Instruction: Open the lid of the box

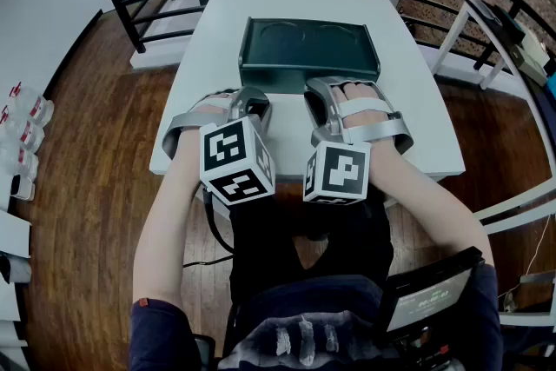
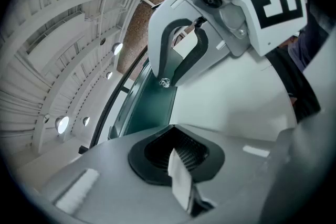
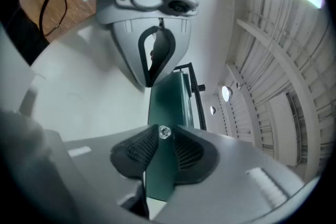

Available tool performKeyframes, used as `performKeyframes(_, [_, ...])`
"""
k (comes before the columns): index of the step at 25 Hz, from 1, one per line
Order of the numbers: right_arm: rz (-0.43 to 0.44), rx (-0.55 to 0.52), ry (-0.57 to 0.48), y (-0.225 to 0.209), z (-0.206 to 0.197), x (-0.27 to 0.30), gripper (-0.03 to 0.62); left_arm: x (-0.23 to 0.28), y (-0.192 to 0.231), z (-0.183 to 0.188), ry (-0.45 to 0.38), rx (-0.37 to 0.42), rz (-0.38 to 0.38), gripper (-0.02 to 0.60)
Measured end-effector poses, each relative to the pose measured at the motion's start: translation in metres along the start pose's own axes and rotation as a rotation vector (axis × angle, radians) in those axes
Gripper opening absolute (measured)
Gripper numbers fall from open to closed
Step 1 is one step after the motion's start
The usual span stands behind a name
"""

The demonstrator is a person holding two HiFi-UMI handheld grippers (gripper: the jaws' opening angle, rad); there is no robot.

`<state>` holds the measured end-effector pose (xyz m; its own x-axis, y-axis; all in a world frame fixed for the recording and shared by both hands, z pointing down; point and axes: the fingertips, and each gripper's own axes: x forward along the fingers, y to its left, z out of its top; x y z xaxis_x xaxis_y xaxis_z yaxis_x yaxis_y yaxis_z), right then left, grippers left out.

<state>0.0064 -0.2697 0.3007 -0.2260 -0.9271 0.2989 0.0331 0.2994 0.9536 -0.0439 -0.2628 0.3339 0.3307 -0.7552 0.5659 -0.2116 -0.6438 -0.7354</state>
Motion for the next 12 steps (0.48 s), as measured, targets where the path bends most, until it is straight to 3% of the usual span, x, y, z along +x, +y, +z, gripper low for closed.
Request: performKeyframes(12, [0.013, -0.161, 0.152, 0.001, 0.002, 0.016, 0.087, -0.002, 0.004, -0.004, 0.004, 0.006, 0.007, 0.017])
